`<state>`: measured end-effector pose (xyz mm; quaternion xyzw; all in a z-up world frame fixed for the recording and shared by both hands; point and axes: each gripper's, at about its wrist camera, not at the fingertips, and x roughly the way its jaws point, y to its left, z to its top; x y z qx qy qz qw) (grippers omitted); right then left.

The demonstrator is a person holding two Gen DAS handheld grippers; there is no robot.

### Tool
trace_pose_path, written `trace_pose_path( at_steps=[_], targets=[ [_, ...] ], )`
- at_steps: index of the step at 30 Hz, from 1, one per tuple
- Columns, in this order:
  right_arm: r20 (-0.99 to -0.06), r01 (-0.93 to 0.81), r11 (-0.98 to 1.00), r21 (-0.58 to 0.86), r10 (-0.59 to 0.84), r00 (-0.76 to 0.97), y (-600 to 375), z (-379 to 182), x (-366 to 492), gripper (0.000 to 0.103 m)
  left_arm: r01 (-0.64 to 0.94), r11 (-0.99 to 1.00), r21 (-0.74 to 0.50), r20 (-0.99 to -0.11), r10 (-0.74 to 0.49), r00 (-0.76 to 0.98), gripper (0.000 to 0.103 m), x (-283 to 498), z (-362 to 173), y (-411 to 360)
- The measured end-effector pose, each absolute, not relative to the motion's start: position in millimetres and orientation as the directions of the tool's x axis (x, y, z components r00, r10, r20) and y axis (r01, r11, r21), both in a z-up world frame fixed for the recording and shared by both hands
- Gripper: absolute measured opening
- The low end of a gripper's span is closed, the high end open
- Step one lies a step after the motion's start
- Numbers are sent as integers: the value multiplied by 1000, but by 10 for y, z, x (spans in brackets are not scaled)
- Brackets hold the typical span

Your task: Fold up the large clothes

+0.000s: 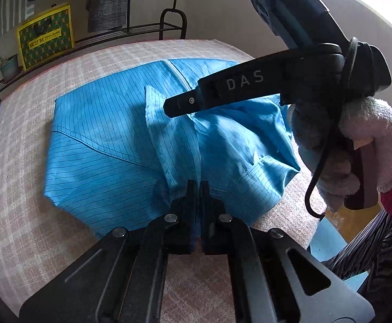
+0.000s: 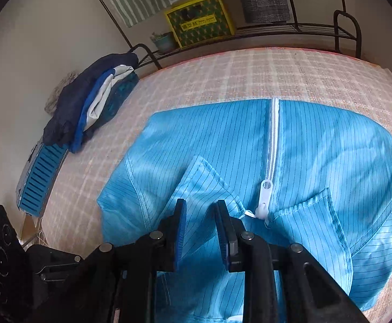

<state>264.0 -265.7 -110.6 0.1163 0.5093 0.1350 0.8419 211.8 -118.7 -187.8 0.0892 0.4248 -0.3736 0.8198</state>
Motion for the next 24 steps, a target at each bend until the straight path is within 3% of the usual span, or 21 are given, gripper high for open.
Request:
trace_pose_path(
  at_steps=[3,7,10,14,20,24],
  targets=[
    [-868,-81,962,260,269,418,-2629,-1255,2753,23,674,713,-193,-772,-534,344,0,2164,-1907,-1153],
    [-836,-50,944,327,313,450,-2792,-1088,2702,23,599,736,-317,-770,-568,291,0,2319,-1925,-963],
    [-787,-43,936,349,318,528,-2973,-770,2533,36,544,730,-413,-733,-621,277,0,2443,-1851,-763],
    [-795,-33,950,310,279,538,-3198,-599,2237,36,479,728,-491,-685,-662,305,0,2602,-1746,-497],
    [-856,18,970,241,204,475,-3435,-835,1840,36,435,741,-511,-691,-655,305,0,2702,-1797,-468],
    [-866,51,968,247,197,460,-3514,-857,1666,37,506,721,-473,-699,-657,283,1,2522,-1732,-681]
  ],
)
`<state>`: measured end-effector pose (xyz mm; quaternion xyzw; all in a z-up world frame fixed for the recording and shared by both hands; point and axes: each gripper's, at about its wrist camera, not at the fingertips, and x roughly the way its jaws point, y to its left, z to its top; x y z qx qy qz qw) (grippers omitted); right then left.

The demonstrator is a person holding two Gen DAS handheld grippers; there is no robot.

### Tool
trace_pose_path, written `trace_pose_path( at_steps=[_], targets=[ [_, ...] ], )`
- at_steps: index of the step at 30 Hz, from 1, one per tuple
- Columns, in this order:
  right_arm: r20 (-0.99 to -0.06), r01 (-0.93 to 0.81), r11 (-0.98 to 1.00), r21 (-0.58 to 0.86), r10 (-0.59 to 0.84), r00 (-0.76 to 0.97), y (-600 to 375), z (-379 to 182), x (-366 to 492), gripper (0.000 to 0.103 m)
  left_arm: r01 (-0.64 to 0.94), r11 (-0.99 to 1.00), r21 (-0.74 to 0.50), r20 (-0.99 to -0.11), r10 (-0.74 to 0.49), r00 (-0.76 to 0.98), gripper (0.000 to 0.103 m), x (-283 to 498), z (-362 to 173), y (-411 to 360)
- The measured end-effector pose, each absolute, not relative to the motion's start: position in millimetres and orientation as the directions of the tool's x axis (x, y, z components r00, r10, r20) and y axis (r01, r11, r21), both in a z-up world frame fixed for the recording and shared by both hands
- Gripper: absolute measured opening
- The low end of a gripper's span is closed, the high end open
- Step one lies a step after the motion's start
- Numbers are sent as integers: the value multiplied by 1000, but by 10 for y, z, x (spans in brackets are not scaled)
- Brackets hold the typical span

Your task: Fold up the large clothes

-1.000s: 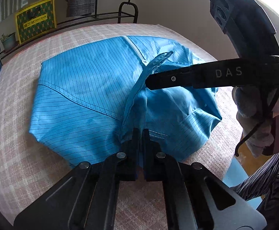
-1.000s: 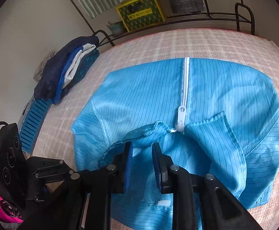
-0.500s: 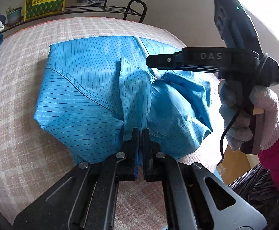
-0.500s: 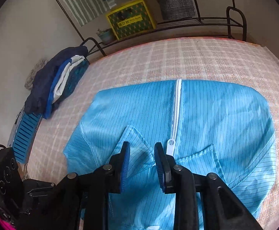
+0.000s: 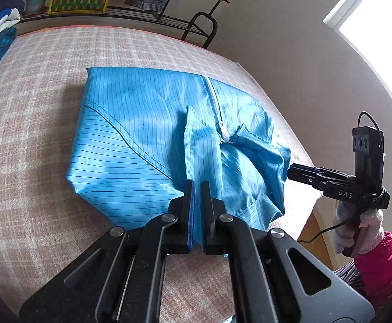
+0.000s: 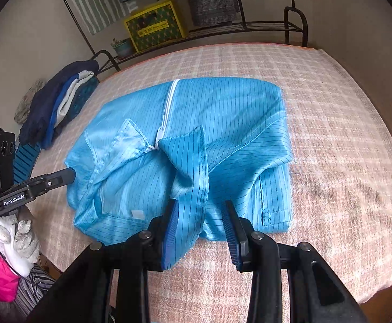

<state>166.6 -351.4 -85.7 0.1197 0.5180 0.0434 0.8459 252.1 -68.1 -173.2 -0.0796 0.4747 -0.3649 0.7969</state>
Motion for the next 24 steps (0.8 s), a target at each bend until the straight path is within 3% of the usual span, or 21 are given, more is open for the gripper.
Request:
trace_pose_path(
  at_steps=[4,6,8,11,12,17,19,21,23,24],
  targets=[
    [-861,40,957,289,241,448,-3433,-835,1585,45,574,716,-396,-723,-629,286,5,2337,-1704,-926],
    [-885,18,974,224,196,423,-3308,-887,1607,48,579,725,-373,-743,-607,281,16,2320,-1762,-1009],
    [-915,12,990,141,126,384,-3234,-995,1640,47,568,741,-358,-767,-580,273,17,2331,-1846,-1071],
    [-940,13,994,109,99,328,-3278,-1152,1630,12,560,754,-343,-801,-546,245,17,2353,-2000,-1103],
    [-942,22,990,139,125,313,-3332,-1195,1591,5,559,756,-340,-810,-538,234,17,2353,-2050,-1102],
    [-926,-73,967,243,253,280,-3355,-1140,1382,4,565,742,-362,-801,-557,219,17,2340,-1999,-1070],
    [-890,-117,953,280,304,341,-3400,-898,1305,15,549,725,-415,-766,-605,219,17,2384,-1852,-1001],
    [-839,-92,946,311,319,440,-3590,-653,1279,50,528,729,-434,-733,-627,263,17,2471,-1692,-906],
    [-818,32,943,331,270,508,-3913,-566,1325,65,485,758,-437,-715,-620,324,17,2606,-1579,-770],
    [-811,95,929,358,259,524,-4067,-600,1366,64,455,768,-450,-710,-617,339,18,2687,-1570,-702]
  ],
)
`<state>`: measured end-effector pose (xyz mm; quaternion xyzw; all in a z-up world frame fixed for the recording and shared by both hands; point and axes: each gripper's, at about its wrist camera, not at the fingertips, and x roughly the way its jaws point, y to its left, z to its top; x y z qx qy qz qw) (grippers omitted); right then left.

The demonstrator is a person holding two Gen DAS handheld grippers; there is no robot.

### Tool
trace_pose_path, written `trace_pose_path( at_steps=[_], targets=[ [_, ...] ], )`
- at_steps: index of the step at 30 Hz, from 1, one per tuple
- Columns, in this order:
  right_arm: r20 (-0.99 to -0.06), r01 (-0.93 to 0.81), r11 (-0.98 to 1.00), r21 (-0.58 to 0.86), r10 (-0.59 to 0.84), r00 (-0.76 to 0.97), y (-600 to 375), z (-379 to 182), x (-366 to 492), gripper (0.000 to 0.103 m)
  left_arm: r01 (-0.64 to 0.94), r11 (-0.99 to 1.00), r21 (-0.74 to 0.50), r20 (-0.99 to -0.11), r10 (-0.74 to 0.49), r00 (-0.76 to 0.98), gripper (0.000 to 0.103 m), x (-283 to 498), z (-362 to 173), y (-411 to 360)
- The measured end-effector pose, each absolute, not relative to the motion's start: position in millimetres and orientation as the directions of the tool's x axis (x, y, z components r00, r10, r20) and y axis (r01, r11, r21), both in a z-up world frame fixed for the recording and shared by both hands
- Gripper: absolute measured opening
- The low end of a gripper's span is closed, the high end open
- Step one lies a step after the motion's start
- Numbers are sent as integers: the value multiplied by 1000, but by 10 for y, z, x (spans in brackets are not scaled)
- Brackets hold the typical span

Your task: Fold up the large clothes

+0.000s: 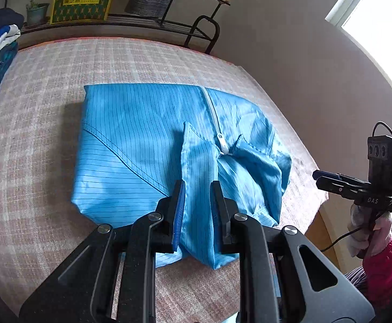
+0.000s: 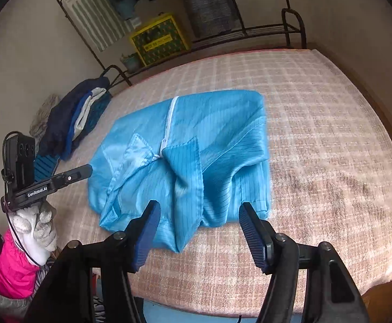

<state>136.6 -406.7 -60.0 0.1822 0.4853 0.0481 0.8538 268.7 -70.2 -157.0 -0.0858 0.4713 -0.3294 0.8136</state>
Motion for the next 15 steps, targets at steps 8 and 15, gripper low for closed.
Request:
trace_pose_path(
  at_steps=[8,15],
  targets=[
    [-616,259,594,762,540,574,-4568,-1328,1691,40,307,811,-498,-752,-580,314,18,3053,-1904,-438],
    [-797,325,750,576,429,424,-4341,-1604,1765,0,316,837,-446,-807,-529,262,18,3022,-2219,-450]
  ],
)
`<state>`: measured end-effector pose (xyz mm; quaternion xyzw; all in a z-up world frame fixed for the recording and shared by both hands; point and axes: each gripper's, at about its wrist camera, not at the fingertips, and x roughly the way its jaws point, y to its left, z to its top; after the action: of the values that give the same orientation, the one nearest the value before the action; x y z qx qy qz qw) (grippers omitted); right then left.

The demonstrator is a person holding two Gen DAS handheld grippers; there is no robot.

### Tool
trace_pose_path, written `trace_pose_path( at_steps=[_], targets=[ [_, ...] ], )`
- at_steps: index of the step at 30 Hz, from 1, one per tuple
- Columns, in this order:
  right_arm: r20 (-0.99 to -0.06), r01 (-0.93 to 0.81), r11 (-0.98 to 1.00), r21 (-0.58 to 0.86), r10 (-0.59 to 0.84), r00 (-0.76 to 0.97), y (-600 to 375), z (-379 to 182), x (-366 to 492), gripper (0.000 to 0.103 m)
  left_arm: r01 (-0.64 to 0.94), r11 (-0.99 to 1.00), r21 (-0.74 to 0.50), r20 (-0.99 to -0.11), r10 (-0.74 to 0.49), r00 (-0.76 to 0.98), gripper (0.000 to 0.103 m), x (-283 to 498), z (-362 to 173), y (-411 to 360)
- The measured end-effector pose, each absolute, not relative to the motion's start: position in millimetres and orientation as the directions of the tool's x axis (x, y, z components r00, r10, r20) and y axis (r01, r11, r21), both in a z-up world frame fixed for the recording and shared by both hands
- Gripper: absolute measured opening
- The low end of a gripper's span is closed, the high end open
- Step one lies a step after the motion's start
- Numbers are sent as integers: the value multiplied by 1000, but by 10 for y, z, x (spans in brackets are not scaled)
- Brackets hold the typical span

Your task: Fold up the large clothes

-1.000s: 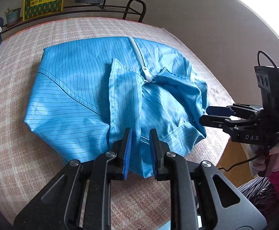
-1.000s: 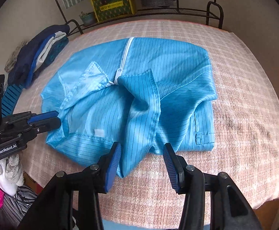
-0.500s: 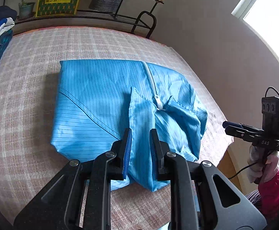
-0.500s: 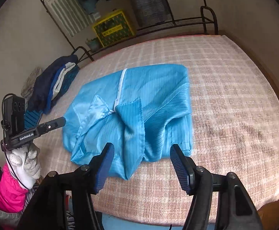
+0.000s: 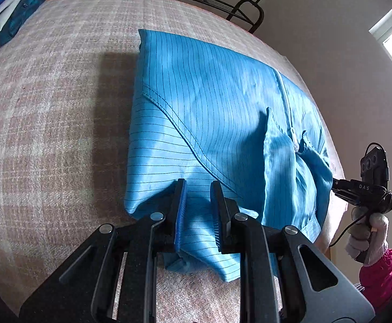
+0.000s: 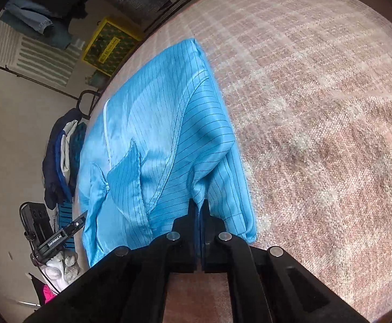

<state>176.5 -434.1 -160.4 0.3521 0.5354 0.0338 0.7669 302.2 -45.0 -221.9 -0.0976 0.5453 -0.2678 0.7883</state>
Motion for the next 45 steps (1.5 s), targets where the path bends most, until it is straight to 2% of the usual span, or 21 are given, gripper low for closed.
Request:
trace_pose_path(
  at_steps=[4,6,8,10,11,12,14,16,18,20,26,30,36,40,45],
  targets=[
    [-858,293,833,470,353,372,-4236,-1413,1698,0,357,850,-388,-822,-494,284,18,2902,-2119,-415],
    [-883,262,875,407,304,357,-4173,-1228,1690,4,359,852,-382,-808,-496,318,18,2877,-1998,-358],
    [-891,205,928,312,211,401,-4102,-942,1683,6,351,853,-387,-785,-504,360,18,2922,-1833,-306],
    [-861,118,961,252,167,480,-4048,-630,1775,10,351,864,-360,-774,-487,405,18,3037,-1675,-339],
    [-836,68,970,234,165,523,-4019,-480,1857,16,356,871,-337,-770,-473,427,18,3107,-1597,-381],
    [-815,25,977,210,160,557,-3969,-373,1962,27,359,878,-318,-764,-461,451,18,3184,-1524,-432],
    [-762,-35,991,127,120,636,-3866,-219,2194,38,370,884,-287,-747,-448,491,18,3385,-1390,-594],
    [-729,-73,993,92,117,674,-3799,-179,2482,36,400,878,-263,-743,-449,497,18,3557,-1341,-793],
    [-736,-88,981,172,188,651,-3799,-272,2803,30,417,865,-278,-748,-468,471,18,3727,-1365,-984],
    [-738,-106,971,217,234,633,-3725,-451,3080,27,420,864,-278,-763,-465,449,18,3899,-1452,-1168],
    [-826,-50,977,205,200,527,-3739,-1140,3374,27,391,883,-260,-823,-414,388,18,4208,-1925,-1332],
    [-845,-22,966,256,235,480,-3870,-1450,3299,25,405,860,-310,-799,-467,379,20,4232,-2153,-1209],
    [-882,-40,984,175,175,437,-3854,-1310,3049,26,401,881,-250,-808,-418,415,20,4057,-1941,-1123],
    [-889,-9,976,216,201,411,-4075,-1263,2683,26,411,872,-266,-790,-442,425,20,3787,-1770,-821],
    [-895,29,958,286,256,365,-4255,-1446,2249,26,397,868,-299,-824,-445,351,20,3483,-2011,-601]
  ],
)
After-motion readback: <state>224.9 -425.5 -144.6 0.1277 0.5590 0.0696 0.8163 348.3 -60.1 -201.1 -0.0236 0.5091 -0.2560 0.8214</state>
